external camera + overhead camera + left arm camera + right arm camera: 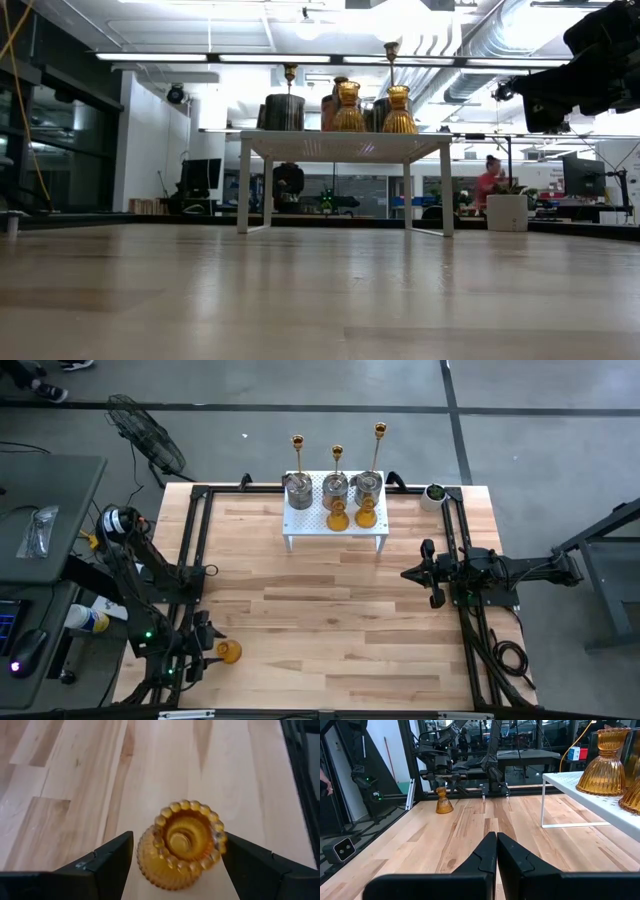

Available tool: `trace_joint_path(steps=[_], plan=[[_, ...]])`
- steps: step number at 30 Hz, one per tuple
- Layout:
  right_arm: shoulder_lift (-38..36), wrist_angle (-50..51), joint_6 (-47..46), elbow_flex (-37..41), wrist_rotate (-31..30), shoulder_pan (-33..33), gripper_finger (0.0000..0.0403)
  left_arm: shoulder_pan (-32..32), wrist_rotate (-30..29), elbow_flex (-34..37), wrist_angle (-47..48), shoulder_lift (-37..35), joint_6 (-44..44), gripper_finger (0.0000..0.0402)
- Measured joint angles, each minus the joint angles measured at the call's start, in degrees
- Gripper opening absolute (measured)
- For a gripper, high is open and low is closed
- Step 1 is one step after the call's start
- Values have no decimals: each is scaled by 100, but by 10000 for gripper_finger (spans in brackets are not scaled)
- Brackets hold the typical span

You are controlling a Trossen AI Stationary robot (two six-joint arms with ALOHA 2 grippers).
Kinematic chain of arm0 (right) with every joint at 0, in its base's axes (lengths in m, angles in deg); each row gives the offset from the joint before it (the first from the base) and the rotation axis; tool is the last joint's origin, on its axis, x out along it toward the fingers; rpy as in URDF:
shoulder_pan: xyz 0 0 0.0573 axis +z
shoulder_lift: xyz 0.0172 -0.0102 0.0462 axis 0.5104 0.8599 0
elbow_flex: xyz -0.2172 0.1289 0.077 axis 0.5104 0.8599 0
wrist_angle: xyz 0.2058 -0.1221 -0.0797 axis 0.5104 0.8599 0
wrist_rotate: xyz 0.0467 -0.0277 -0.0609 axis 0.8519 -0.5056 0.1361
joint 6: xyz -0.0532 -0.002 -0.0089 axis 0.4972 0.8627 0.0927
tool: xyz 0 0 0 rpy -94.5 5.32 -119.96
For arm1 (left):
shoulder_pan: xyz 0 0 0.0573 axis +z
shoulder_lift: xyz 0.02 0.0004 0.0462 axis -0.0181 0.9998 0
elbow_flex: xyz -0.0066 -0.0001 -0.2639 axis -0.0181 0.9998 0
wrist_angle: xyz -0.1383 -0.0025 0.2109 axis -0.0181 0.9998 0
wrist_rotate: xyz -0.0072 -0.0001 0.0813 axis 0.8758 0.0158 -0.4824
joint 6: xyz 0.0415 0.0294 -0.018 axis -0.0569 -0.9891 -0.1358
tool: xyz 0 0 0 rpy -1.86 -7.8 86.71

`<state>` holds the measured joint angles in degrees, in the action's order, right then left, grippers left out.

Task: Pick & Place candle stick holders
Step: Put the brown glass candle holder on the shelf

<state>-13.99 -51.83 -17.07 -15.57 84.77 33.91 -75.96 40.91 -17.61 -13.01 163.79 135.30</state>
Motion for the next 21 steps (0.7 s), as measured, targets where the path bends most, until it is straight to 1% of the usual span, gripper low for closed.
trace_joint_path(steps=[7,17,21], plan=[[0,7,0,2,-7,-1,4,42,-137,4,-184,110,-2,284],[0,7,-1,1,0,0,4,42,-141,7,-460,322,-1,284],[0,7,-1,1,-2,0,4,42,-317,7,-501,320,0,284]])
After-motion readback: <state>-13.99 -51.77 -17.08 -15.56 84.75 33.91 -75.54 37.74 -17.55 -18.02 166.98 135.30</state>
